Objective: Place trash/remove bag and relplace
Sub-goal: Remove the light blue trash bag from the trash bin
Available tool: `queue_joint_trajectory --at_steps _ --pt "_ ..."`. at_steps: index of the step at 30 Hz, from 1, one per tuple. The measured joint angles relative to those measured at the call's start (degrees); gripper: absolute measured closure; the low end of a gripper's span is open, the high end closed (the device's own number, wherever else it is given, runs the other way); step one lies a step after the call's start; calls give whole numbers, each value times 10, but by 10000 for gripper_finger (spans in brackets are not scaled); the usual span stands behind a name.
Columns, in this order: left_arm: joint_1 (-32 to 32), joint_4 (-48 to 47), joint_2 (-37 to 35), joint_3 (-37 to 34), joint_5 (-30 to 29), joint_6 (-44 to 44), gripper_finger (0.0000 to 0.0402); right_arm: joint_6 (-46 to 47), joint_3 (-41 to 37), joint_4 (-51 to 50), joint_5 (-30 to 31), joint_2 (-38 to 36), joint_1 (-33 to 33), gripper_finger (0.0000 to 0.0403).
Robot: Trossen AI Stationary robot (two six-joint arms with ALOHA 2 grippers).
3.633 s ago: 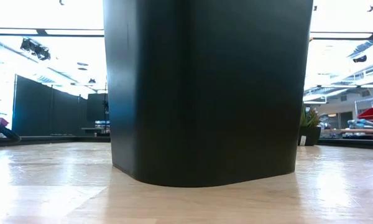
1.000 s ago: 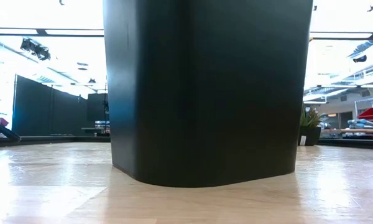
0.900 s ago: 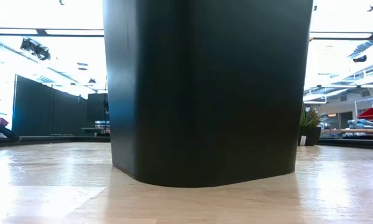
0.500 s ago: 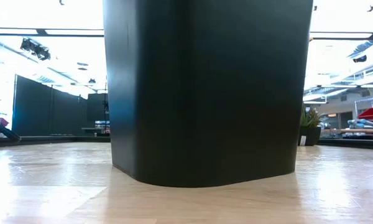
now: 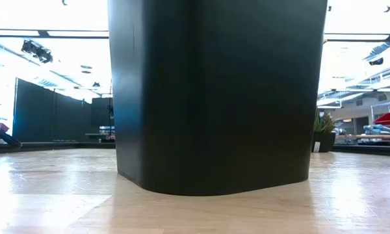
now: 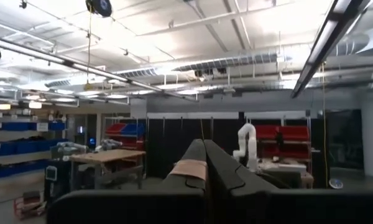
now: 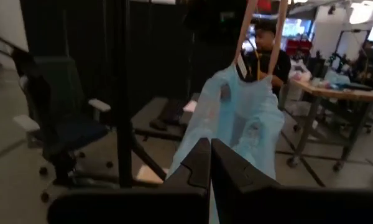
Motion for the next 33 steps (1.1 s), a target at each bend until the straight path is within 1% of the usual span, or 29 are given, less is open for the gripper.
queue_joint_trajectory --at_steps 2,4,7,9,11,13,18,20,22,24,27,31,33 --pt "0 -22 -1 0 -3 -20 402 1 0 -45 26 -1 9 395" --pt "0 -45 -1 0 -9 -36 402 13 -1 -84 34 1 17 393" --pt "0 -74 0 0 -28 -64 402 15 -11 -92 37 5 26 384" --pt "1 -79 0 0 -35 -70 402 15 -17 -96 37 6 30 368" --pt "1 -79 0 0 -37 -70 402 14 -22 -97 40 9 30 345" --pt "1 -80 0 0 -37 -70 402 17 -28 -109 53 10 30 314" --pt "2 -80 0 0 -39 -70 402 25 -39 -111 63 10 30 236" --pt "2 -80 0 0 -41 -70 402 32 -39 -112 73 10 30 214" --pt "2 -80 0 0 -42 -72 402 33 -39 -119 81 10 26 202" --pt "2 -79 0 0 -42 -72 402 34 -39 -129 84 10 18 200" --pt "2 -73 0 0 -42 -72 402 44 -39 -155 73 10 5 212" --pt "2 -67 0 0 -42 -72 402 56 -39 -177 59 10 -8 245" --pt "2 -67 2 0 -45 -72 402 55 -39 -177 59 10 -9 274"
